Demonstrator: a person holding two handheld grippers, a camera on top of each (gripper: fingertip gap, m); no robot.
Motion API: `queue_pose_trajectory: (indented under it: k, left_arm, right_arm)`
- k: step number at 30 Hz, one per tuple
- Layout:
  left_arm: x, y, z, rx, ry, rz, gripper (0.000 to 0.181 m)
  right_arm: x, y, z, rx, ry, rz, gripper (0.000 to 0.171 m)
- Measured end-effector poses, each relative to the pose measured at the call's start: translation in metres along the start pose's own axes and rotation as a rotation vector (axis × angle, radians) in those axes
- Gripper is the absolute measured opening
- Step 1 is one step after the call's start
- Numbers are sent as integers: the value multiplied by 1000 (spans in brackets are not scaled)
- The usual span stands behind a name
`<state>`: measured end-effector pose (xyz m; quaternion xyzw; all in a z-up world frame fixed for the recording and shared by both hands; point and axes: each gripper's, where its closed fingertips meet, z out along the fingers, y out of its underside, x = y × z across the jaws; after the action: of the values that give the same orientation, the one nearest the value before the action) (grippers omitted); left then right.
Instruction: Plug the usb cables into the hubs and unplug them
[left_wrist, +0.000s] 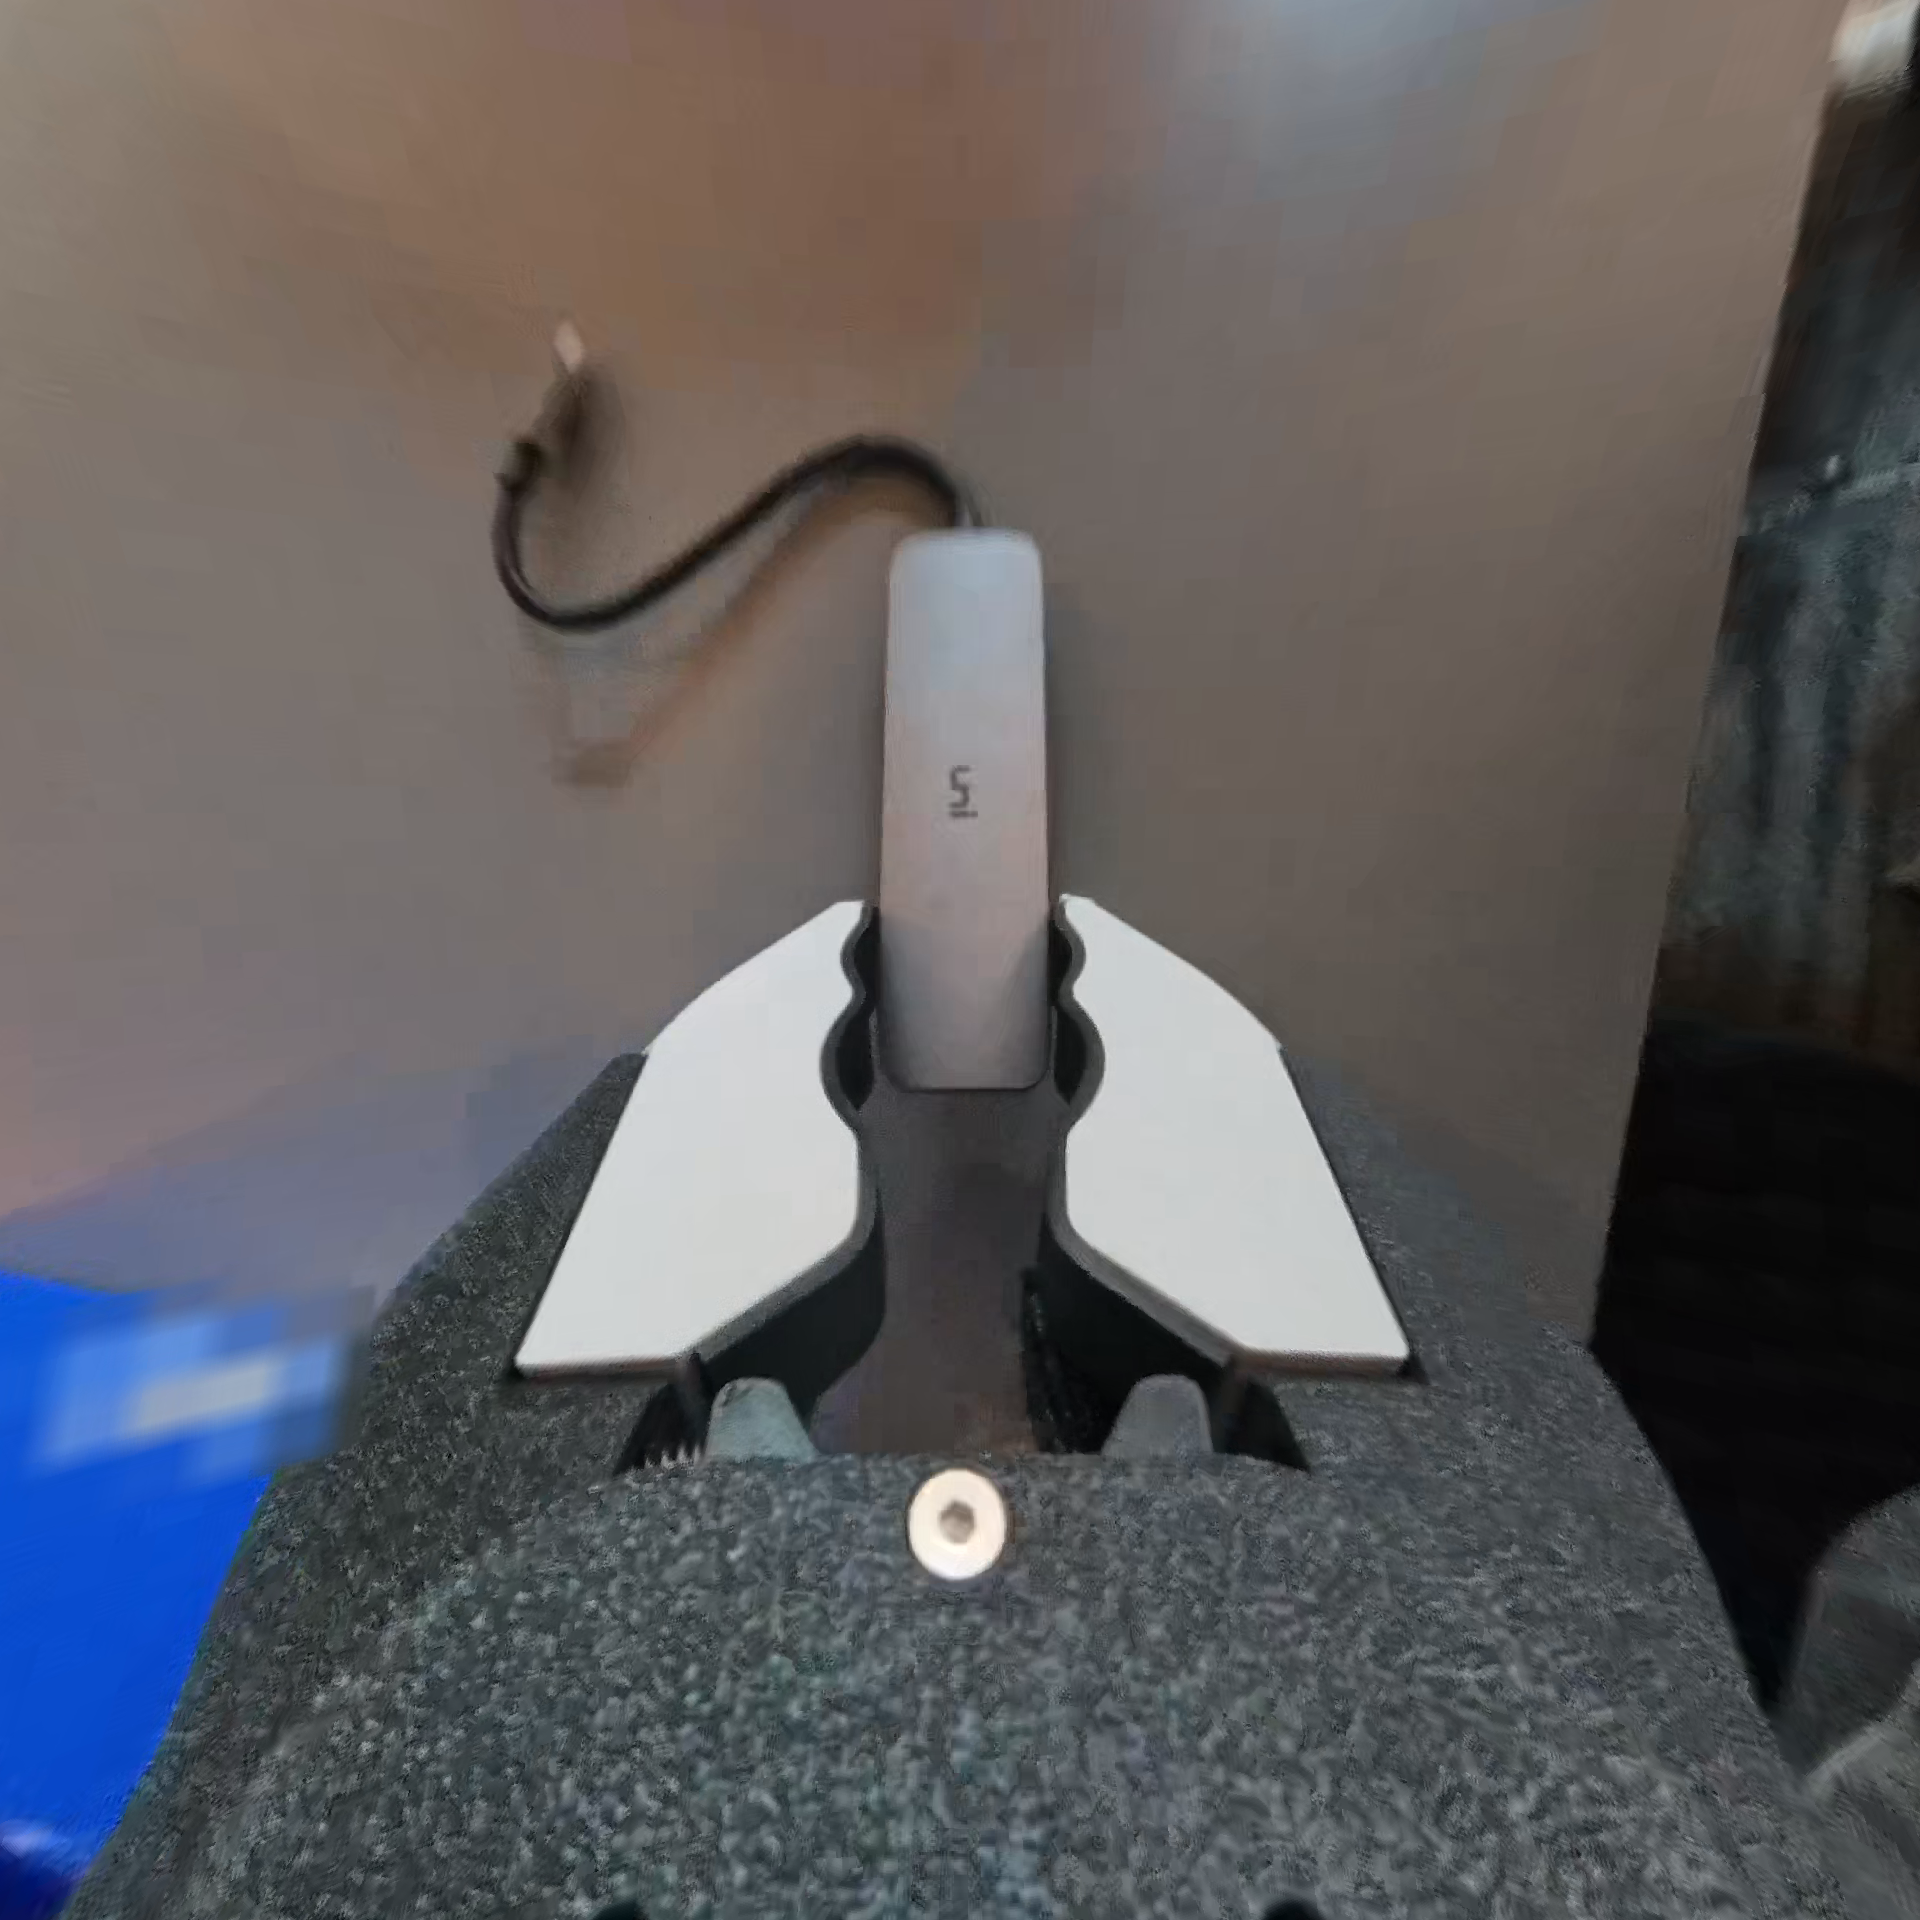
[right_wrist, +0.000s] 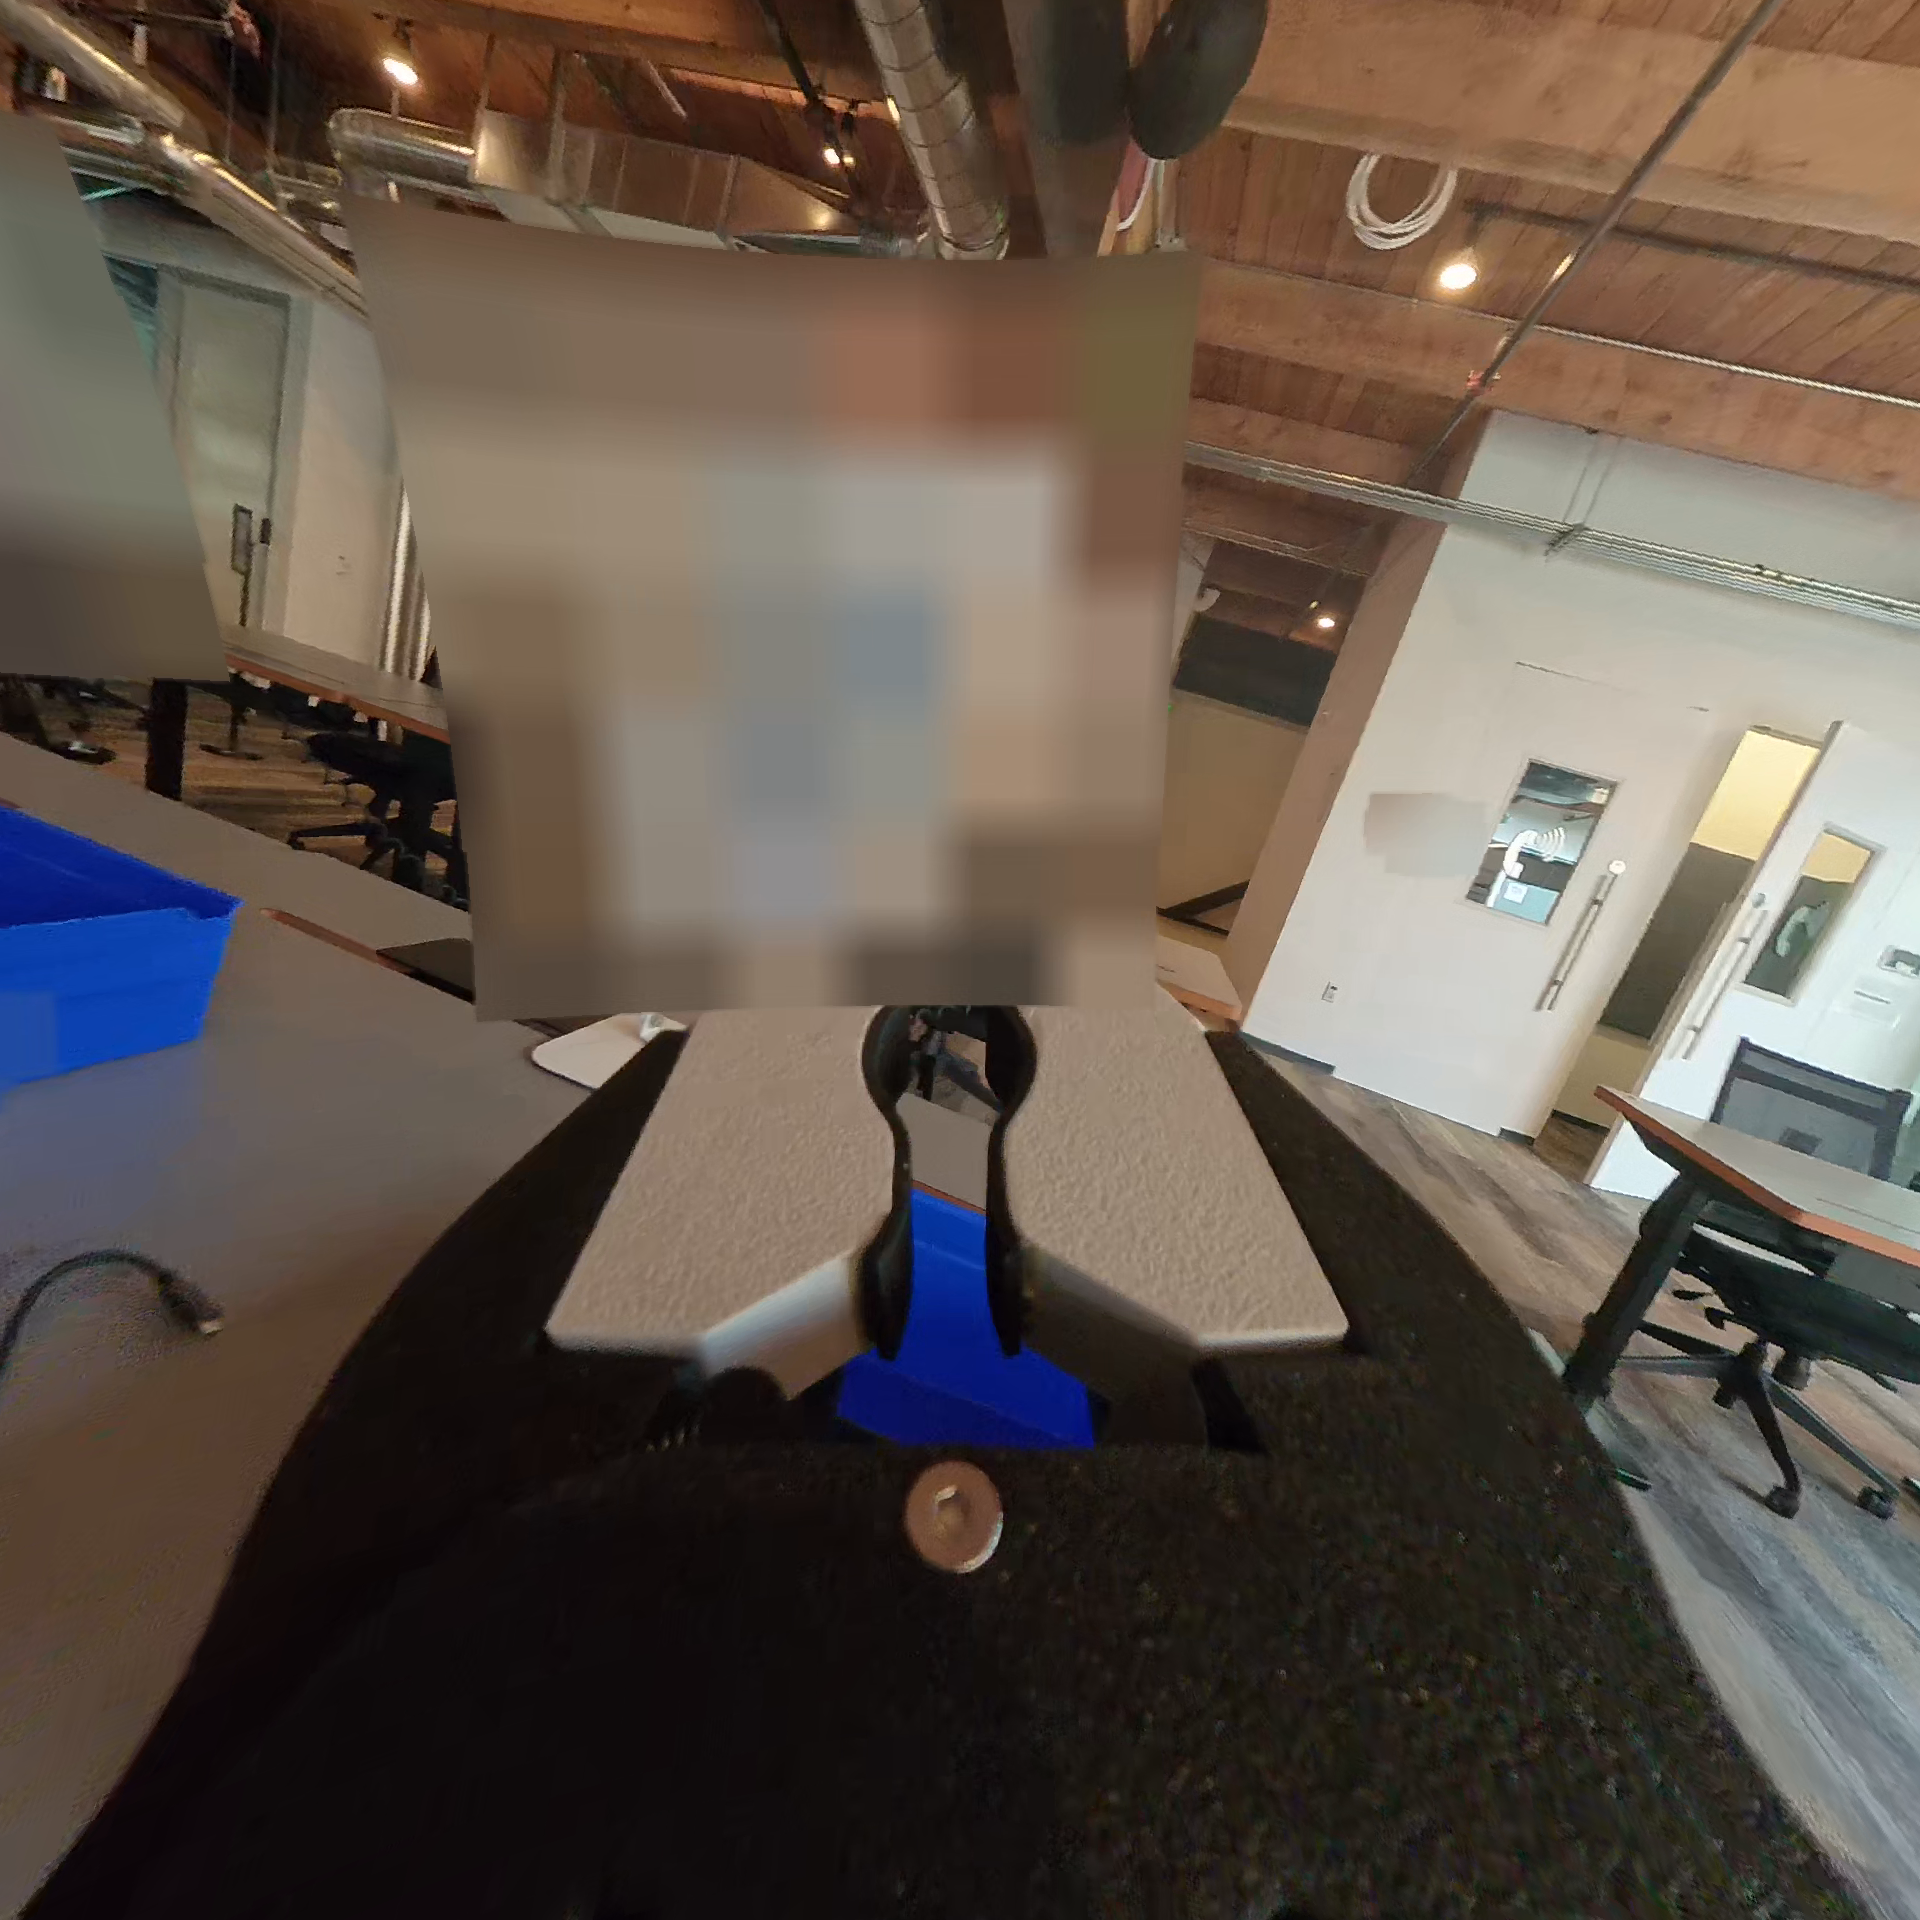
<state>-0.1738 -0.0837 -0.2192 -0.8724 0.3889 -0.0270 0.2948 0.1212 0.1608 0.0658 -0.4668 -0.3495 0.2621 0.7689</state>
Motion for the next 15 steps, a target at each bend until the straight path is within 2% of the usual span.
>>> queue_pose_trajectory:
  k: [3,4,5,8,11,15]
  left_arm:
    - [-13,-35,-23,223,-96,33,31]
    - [-16,-46,-32,280,-130,46,21]
    - [-26,-59,-45,363,-217,39,0]
    - [-41,-78,-73,513,-324,-10,0]
    - [-45,-60,-68,380,-371,-1,0]
    - [-35,-43,-46,168,-309,-44,31]
  right_arm:
    - [-15,0,4,-5,-60,-1,7]
    - [-23,1,6,-8,-89,0,7]
    - [-33,2,9,-9,-133,-1,7]
    - [-76,7,16,-24,-290,-27,10]
    - [-115,19,21,-74,-399,-119,15]
    - [-142,24,24,-91,-451,-187,16]
